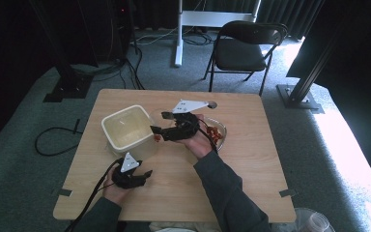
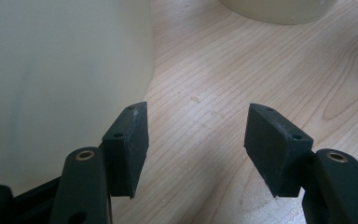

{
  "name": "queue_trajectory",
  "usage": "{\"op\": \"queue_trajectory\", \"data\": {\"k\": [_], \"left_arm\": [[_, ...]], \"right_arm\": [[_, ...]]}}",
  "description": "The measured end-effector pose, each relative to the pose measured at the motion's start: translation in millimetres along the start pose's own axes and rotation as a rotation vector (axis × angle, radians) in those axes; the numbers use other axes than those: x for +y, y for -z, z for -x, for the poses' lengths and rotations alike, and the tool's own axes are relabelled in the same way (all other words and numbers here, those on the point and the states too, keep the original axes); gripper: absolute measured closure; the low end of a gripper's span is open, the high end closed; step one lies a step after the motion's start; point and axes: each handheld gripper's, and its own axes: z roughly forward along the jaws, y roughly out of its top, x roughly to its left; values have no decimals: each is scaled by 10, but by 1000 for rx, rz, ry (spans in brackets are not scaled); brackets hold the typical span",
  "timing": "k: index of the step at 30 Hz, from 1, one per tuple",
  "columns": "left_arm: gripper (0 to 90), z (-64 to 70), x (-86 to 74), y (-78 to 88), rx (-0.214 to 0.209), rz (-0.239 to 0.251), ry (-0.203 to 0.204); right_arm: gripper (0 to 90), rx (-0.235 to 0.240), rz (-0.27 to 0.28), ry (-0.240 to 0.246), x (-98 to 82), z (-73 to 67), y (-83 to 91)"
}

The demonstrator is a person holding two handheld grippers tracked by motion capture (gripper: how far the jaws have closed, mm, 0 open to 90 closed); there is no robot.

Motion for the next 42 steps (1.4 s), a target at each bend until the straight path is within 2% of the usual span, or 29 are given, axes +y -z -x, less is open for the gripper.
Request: {"op": "queue_trajectory", "data": {"k": [14,23,38,42], "left_arm": [[407,1,0,0,-2,1,0],[407,3,0,3,-3,2,2],[407,1,1,4,-2,2,3],[407,2,1,7,-2,4,4]], "right_arm": [[301,-25,-13,10,157,28,-256],[299,-26,-1,2,211,51,-391],[291,-32,15,-26,240,121,-590],[249,-25,12,-52,253,106,-665]]}}
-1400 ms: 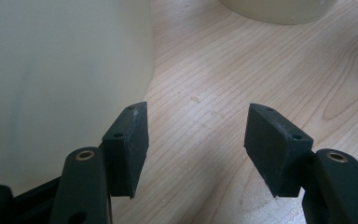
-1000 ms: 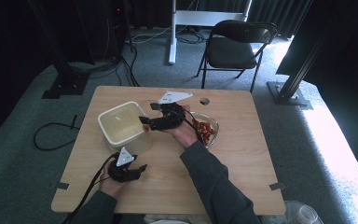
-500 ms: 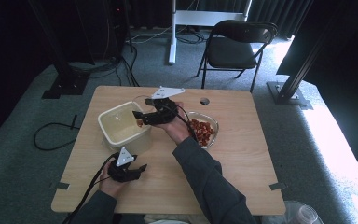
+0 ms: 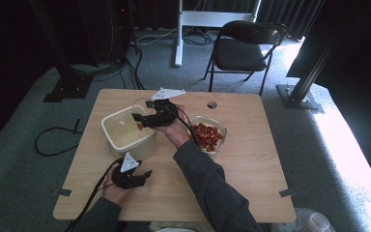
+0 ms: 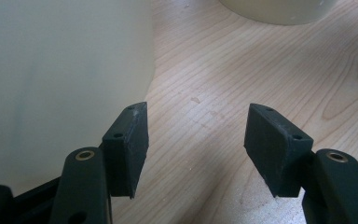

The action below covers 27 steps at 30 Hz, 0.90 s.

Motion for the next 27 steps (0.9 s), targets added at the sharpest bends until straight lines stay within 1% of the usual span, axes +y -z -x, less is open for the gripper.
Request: {"op": "queue_trajectory", "data": {"k": [1,2,3,4,5,7,11,13,14,15,16,18,21,23,24,26,27], "left_arm": [[407,-1,0,0,0,-1,-1],[407,-1,0,-1,-1,-2,-2],[407,-1,0,-1,-1,-2,-2],[407,-1,0,-1,-1,-2,-2],[407,0,0,0,0,-2,-2],[407,-2,0,3,0,-1,0],[407,-2,0,3,0,-1,0],[407,-2,0,3,0,-1,-1],[407,-2,0,4,1,-1,0],[407,-3,0,2,1,-1,0],[407,-3,0,1,0,-3,-1],[407,-3,0,0,0,-3,-1],[407,-3,0,1,2,-4,-2],[407,-3,-1,0,3,-5,-1],[407,-3,-1,0,3,-5,-1],[407,-3,-1,-1,3,-6,-2],[407,-3,-1,-1,4,-5,-3]], "right_arm": [[211,-4,-1,-7,4,-5,-20],[203,2,-8,-17,9,-8,-39],[190,20,-4,-27,9,-12,-56],[190,29,0,-28,10,-19,-71],[157,44,3,-28,10,-30,-86],[144,60,6,-25,8,-41,-98],[138,57,22,-22,15,-50,-79],[138,57,22,-22,15,-50,-79],[139,62,31,-23,20,-45,-65],[144,69,52,-22,33,-38,-8],[145,57,55,-18,33,-41,13],[147,50,56,-14,29,-41,49],[153,53,60,-13,11,-46,88],[166,45,50,1,-33,-69,144],[178,31,42,8,-49,-78,166],[186,37,42,9,-85,-91,221],[201,30,42,15,-103,-102,253]]}}
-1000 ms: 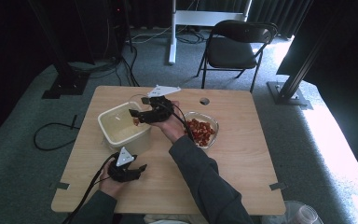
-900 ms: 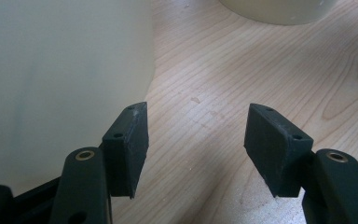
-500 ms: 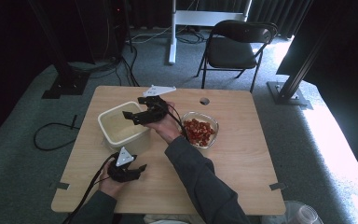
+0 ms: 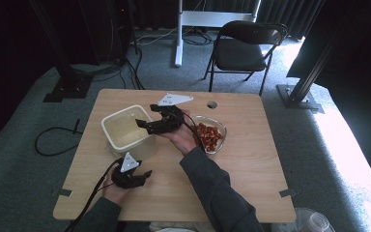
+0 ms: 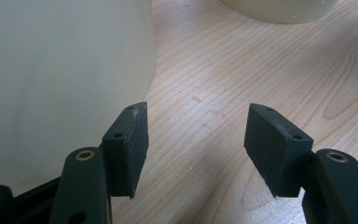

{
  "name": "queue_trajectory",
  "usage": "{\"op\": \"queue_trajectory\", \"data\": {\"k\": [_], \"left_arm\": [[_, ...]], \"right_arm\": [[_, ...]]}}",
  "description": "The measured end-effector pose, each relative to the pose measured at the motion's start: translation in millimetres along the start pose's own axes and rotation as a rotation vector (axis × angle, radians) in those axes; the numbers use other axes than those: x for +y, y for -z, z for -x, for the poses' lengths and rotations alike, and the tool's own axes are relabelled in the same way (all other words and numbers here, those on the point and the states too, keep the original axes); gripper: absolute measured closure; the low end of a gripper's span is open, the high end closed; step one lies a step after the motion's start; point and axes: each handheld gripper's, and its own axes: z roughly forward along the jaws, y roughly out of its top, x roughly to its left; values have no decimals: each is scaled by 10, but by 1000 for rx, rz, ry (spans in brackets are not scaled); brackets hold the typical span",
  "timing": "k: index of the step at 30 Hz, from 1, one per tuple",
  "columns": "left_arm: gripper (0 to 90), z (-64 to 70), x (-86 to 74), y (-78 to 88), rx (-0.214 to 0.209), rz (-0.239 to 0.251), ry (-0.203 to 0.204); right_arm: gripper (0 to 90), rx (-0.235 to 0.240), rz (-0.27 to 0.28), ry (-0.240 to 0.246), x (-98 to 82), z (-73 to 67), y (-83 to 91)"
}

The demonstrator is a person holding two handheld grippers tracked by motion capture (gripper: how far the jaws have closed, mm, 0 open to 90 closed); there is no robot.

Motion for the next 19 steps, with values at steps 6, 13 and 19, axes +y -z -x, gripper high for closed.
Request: {"op": "queue_trajectory", "data": {"k": [6,13,19], "left_arm": [[407,0,0,0,0,-1,-1],[407,3,0,-4,2,-2,4],[407,4,-1,-2,9,3,7]], "right_arm": [[268,-14,-16,60,-144,-106,223],[368,-32,-60,99,-415,-216,446],[368,-59,-110,113,-735,-298,576]]}}
